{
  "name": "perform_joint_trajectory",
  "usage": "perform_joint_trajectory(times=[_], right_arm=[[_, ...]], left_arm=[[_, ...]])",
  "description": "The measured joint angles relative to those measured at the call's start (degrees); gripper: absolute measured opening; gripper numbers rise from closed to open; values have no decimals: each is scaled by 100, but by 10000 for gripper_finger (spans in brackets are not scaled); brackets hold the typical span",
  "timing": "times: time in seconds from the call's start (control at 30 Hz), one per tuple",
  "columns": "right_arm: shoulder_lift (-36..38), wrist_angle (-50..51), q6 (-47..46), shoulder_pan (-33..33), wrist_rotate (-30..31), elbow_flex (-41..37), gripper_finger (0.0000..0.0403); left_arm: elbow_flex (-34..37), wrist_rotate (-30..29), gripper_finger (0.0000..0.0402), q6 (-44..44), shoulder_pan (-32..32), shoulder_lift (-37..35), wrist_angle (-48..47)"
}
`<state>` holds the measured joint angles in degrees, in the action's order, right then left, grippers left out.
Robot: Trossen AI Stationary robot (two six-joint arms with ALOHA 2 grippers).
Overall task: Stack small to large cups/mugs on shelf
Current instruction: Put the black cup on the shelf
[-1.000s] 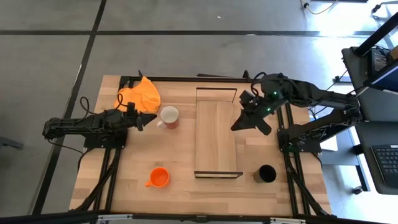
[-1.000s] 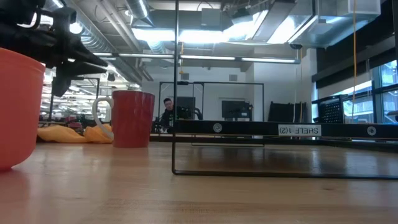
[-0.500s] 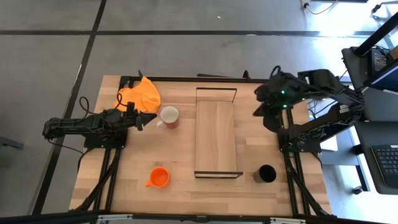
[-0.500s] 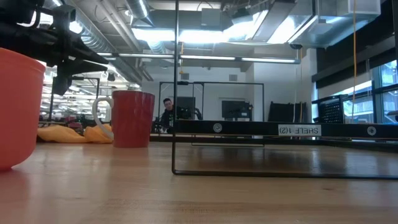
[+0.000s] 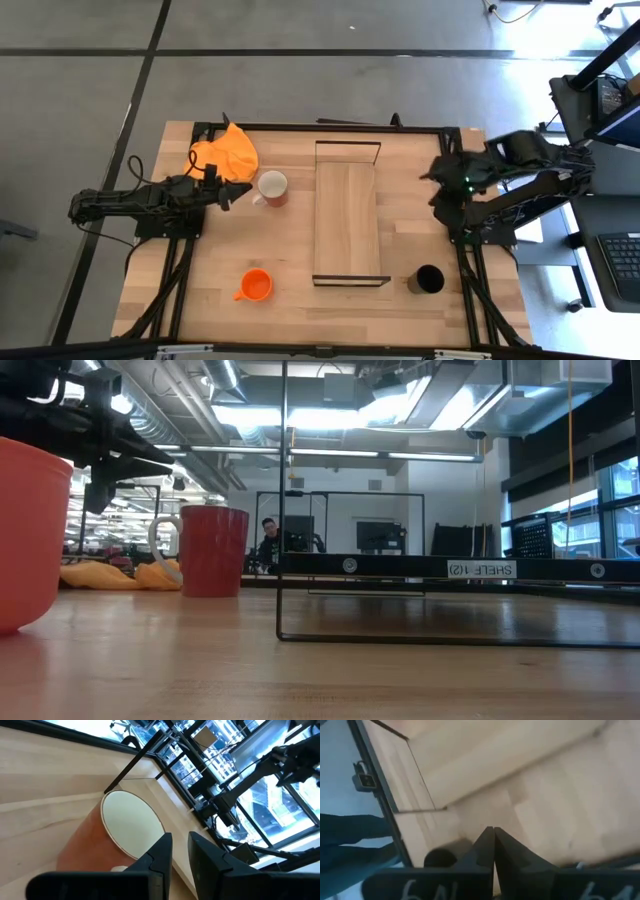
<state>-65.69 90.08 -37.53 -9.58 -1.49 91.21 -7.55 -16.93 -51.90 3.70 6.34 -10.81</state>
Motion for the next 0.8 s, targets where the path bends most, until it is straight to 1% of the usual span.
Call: perform_joint_trajectory(times=[0.13, 0.27, 0.4, 0.47, 0.6, 0.8], right_arm=[[475, -5, -1025, -541, -319, -838, 9], [783, -12, -2048, -1199, -688, -1689, 9], [861, -13, -2836, -1831, -988, -2425, 9], [805, -187, -3104, -2084, -1062, -2702, 10], [672, -726, -3547, -2393, -1105, -3032, 26], [520, -1195, -4120, -2588, -884, -3076, 83]], left_arm=[[0, 6, 57, 43, 0, -1, -27], [0, 9, 57, 149, 0, 1, -30], [0, 10, 57, 151, 0, -1, -28], [0, 9, 57, 151, 0, 1, -30], [0, 9, 57, 152, 0, 0, -28], [0, 9, 57, 253, 0, -1, -28]])
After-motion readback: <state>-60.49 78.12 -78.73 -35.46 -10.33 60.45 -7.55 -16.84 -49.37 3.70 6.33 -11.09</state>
